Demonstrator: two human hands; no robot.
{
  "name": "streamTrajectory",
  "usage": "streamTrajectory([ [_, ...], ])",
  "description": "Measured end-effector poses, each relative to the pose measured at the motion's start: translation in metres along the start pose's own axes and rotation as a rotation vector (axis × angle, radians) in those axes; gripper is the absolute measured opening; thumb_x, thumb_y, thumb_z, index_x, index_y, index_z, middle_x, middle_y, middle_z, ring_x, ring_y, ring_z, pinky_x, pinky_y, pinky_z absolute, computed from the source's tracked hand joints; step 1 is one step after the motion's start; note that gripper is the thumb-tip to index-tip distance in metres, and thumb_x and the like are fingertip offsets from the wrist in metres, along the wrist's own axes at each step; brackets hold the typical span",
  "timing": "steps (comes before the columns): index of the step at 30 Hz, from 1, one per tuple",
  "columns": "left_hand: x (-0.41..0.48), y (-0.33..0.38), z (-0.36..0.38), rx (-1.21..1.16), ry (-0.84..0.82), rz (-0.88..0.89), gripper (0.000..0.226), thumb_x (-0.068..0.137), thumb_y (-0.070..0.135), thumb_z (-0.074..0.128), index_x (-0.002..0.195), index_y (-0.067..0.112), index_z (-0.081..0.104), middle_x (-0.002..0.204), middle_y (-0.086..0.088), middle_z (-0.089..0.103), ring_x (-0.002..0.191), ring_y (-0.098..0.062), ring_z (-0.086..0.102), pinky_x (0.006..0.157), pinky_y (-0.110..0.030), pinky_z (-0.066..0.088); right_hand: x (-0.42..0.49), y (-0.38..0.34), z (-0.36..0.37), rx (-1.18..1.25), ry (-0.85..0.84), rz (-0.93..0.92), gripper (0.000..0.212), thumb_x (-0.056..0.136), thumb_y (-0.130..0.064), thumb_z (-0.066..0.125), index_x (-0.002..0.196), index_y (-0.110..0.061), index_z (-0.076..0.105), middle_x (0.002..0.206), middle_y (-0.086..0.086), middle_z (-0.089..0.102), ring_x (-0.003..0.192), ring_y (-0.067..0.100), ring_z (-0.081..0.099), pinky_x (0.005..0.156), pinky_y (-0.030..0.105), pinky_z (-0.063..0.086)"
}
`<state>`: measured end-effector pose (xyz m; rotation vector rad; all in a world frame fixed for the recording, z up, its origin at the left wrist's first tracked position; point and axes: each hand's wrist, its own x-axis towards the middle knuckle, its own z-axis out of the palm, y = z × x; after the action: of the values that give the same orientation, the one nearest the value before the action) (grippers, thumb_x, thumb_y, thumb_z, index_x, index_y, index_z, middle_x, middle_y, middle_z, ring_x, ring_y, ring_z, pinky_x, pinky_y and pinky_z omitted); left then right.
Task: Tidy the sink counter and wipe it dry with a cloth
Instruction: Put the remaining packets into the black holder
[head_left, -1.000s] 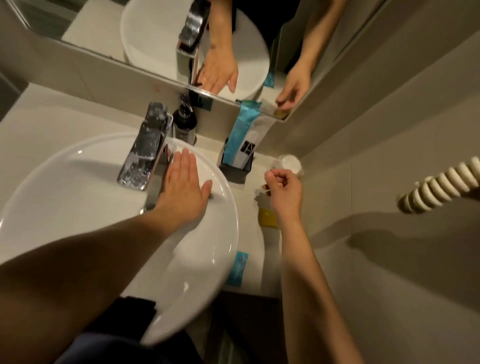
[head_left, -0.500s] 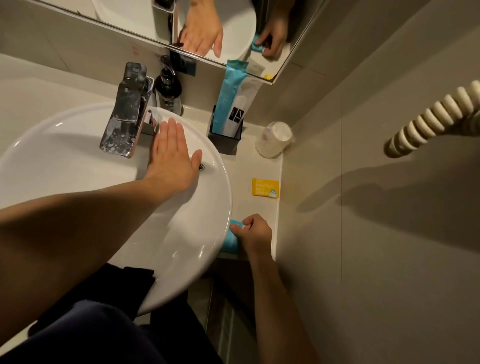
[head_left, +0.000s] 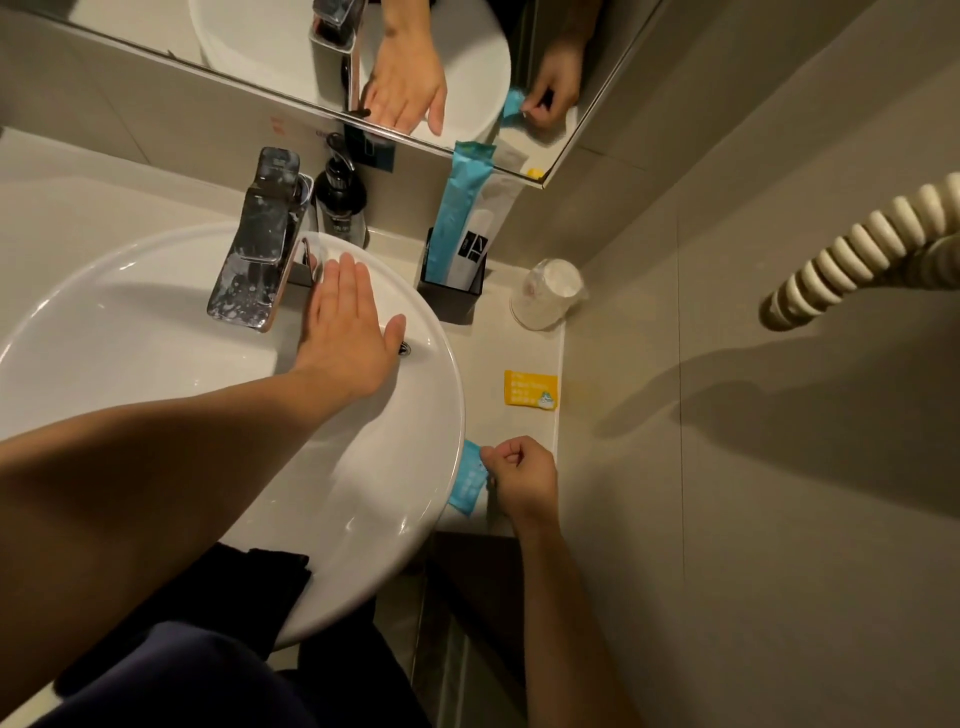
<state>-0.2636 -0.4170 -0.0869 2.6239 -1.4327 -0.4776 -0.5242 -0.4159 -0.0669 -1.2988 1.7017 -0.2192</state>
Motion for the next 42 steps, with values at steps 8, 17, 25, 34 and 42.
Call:
streamTrajectory([
  [8, -0.001, 0.002, -0.004, -0.013, -0.013, -0.004, 0.082, 0.102, 0.058, 0.016, 0.158, 0.004, -0.012, 0.168, -0.015, -0.015, 0.156, -0.030, -0.014, 0.126, -0.046, -0.004, 0.020, -0.070, -0.046, 0.216, 0.079, -0.255, 0.004, 0.092, -0.007, 0.071, 0.092, -0.005, 0.074, 0.069, -0.001, 0.065, 0.057, 0.000, 0.057, 0.060, 0.024, 0.049],
  [17, -0.003, 0.003, -0.005, -0.042, -0.014, -0.005, 0.082, 0.102, 0.058, 0.015, 0.158, 0.005, -0.013, 0.168, -0.015, -0.017, 0.155, -0.028, -0.017, 0.126, -0.045, -0.005, 0.054, -0.195, -0.030, 0.243, 0.109, -0.576, 0.011, 0.094, -0.010, 0.067, 0.084, -0.013, 0.071, 0.076, -0.001, 0.066, 0.067, 0.006, 0.056, 0.061, 0.017, 0.050],
  [25, -0.005, 0.005, -0.008, -0.084, 0.021, 0.005, 0.081, 0.103, 0.055, 0.018, 0.158, 0.004, -0.012, 0.168, -0.015, -0.018, 0.155, -0.028, -0.018, 0.124, -0.041, -0.011, 0.093, -0.210, 0.021, -0.085, 0.073, -0.591, 0.016, 0.093, -0.018, 0.067, 0.078, -0.019, 0.066, 0.085, 0.002, 0.068, 0.080, 0.017, 0.064, 0.075, 0.038, 0.055],
  [34, -0.005, 0.003, -0.004, -0.086, 0.042, 0.005, 0.081, 0.102, 0.057, 0.015, 0.158, 0.006, -0.013, 0.168, -0.014, -0.017, 0.154, -0.027, -0.020, 0.123, -0.042, -0.011, 0.100, -0.211, 0.035, -0.325, 0.055, -0.496, 0.020, 0.097, -0.020, 0.066, 0.078, -0.014, 0.065, 0.084, 0.003, 0.068, 0.079, 0.018, 0.063, 0.063, 0.029, 0.044],
  [42, -0.004, 0.003, -0.003, -0.098, 0.063, 0.012, 0.081, 0.102, 0.057, 0.016, 0.159, 0.007, -0.011, 0.169, -0.013, -0.015, 0.155, -0.027, -0.018, 0.123, -0.041, -0.010, 0.105, -0.219, 0.042, -0.407, 0.065, -0.441, 0.015, 0.097, -0.022, 0.067, 0.088, -0.011, 0.071, 0.111, 0.010, 0.074, 0.100, 0.026, 0.070, 0.067, 0.029, 0.049],
])
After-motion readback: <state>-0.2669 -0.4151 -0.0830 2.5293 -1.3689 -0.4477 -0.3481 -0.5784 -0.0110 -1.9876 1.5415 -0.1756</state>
